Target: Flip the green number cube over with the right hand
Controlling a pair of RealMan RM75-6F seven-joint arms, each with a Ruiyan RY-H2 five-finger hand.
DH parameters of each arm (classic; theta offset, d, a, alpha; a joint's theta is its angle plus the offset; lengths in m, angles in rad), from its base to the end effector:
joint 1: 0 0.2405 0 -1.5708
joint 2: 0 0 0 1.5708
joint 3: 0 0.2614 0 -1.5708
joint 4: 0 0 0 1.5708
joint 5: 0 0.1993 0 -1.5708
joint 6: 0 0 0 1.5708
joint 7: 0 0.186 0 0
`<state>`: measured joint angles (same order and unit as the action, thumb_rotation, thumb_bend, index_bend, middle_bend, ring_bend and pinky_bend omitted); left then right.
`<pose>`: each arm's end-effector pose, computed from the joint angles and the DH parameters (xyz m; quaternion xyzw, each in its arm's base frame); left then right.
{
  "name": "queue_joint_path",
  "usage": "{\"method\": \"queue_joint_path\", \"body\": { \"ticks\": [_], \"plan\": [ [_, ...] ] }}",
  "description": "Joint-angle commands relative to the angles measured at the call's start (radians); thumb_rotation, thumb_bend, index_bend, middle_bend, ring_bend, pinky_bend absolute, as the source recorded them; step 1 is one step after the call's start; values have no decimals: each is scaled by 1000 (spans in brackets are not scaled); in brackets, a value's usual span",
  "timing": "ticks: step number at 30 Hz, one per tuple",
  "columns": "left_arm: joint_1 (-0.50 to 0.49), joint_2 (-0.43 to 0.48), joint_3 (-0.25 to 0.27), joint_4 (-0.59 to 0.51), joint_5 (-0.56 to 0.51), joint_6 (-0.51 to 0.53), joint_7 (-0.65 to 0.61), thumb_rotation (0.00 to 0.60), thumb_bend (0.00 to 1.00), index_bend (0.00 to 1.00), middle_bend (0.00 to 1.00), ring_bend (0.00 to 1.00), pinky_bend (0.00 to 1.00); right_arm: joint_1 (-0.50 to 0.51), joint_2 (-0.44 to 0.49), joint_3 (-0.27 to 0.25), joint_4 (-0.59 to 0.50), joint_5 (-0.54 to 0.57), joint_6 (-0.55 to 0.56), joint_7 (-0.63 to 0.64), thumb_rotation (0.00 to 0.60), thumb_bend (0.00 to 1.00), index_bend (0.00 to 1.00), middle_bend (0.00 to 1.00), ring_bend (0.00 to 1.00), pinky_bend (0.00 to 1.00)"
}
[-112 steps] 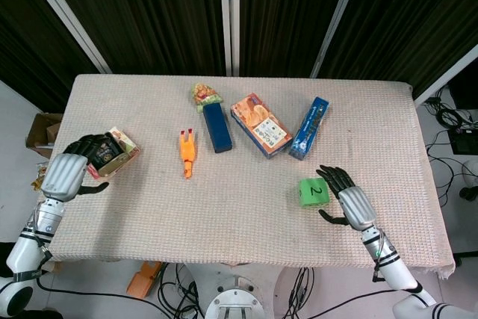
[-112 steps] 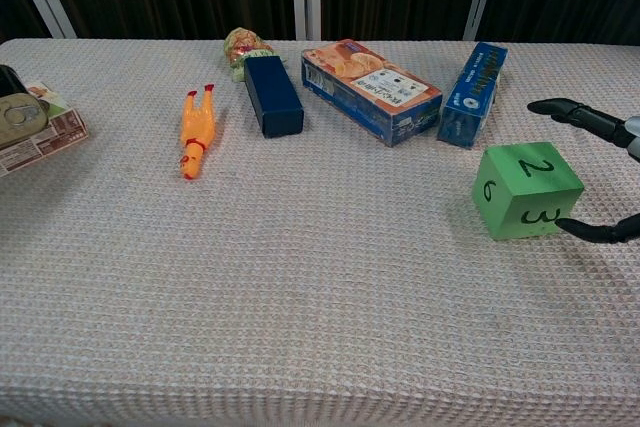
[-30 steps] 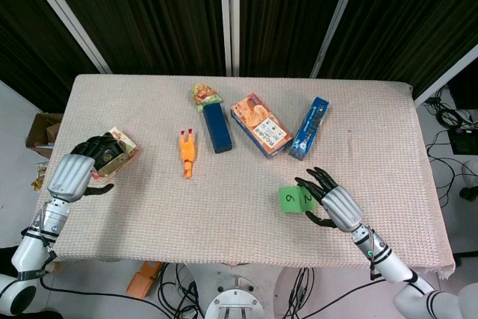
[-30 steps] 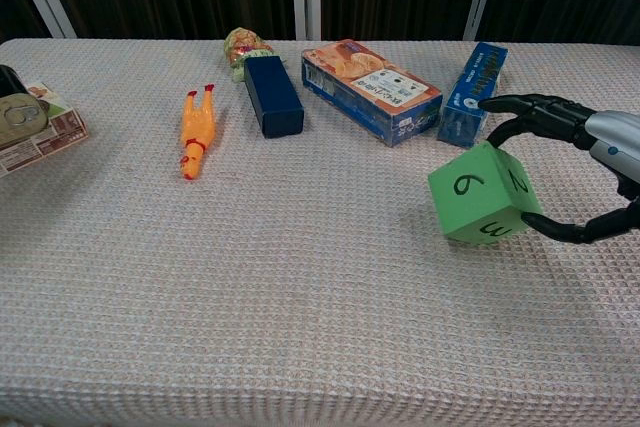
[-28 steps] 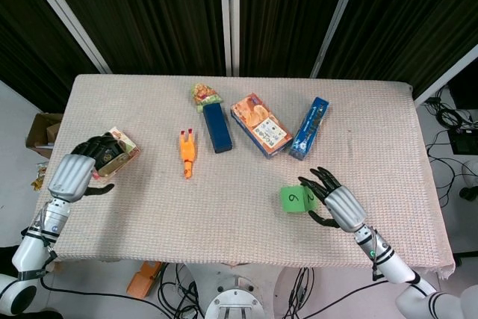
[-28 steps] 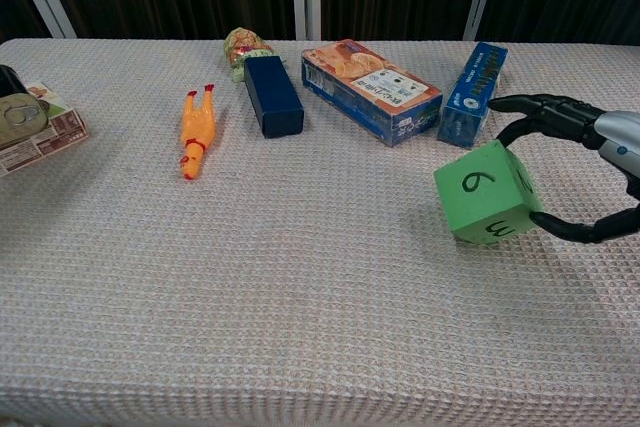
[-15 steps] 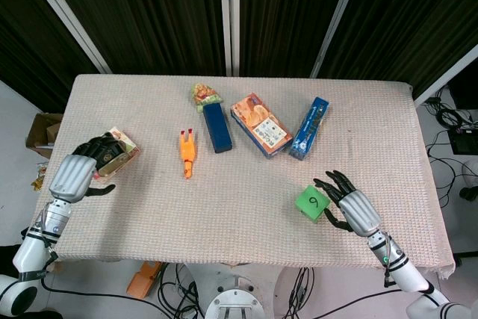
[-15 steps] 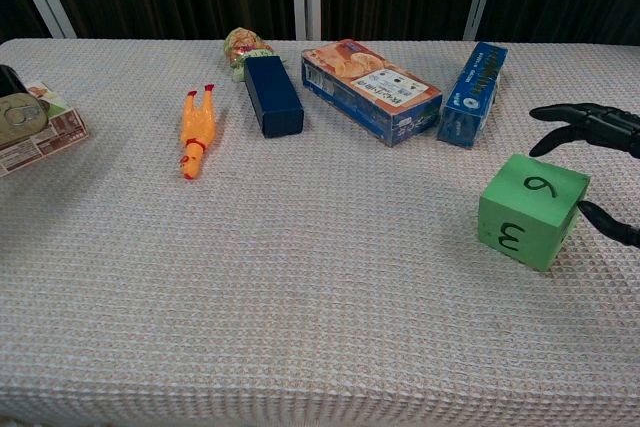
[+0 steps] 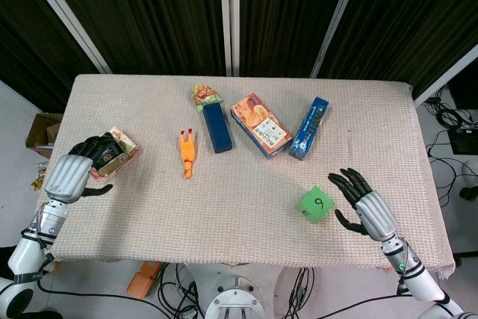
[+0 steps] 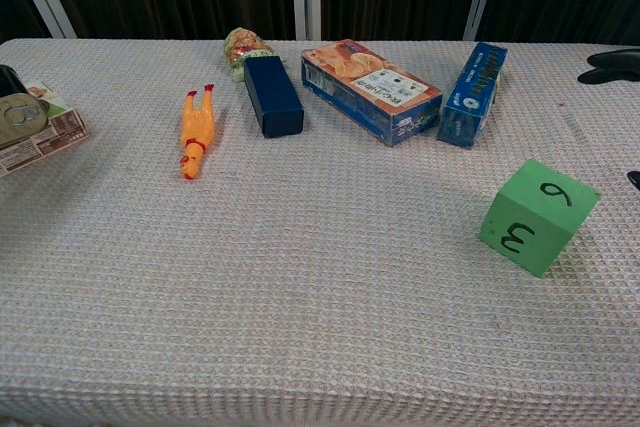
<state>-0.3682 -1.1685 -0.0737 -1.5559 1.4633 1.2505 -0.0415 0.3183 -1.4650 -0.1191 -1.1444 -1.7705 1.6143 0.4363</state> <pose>-0.2632 0.3095 0.1273 -0.6694 -0.3779 -0.4044 0.4955 -0.2613 -0.2528 0.0644 0.6727 -0.3697 0.5412 0.3434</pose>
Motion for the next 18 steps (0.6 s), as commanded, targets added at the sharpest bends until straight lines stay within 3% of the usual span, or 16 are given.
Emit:
{"method": "queue_joint_path", "body": {
  "ticks": [1, 5, 7, 11, 18],
  "plan": [
    [2, 2, 0, -4, 2, 4, 2, 600, 142, 147, 124, 101, 209, -17, 104, 19, -111, 31, -12, -132, 600, 345, 0, 22, 0, 0],
    [14, 6, 4, -12, 16, 34, 23, 600, 142, 148, 124, 101, 209, -74, 246, 65, -307, 175, -60, -626, 600, 312, 0, 0, 0, 0],
    [27, 9, 8, -19, 25, 59, 41, 600, 142, 148, 124, 101, 209, -111, 291, 76, -402, 234, -46, -743, 600, 306, 0, 0, 0, 0],
    [84, 23, 31, -35, 54, 149, 96, 600, 143, 148, 124, 101, 209, -196, 364, 83, -490, 311, 18, -758, 600, 302, 0, 0, 0, 0],
    [195, 52, 65, -3, 67, 289, 175, 600, 138, 143, 123, 100, 208, -291, 365, 98, -409, 333, 99, -619, 600, 302, 0, 0, 0, 0]
  ]
}}
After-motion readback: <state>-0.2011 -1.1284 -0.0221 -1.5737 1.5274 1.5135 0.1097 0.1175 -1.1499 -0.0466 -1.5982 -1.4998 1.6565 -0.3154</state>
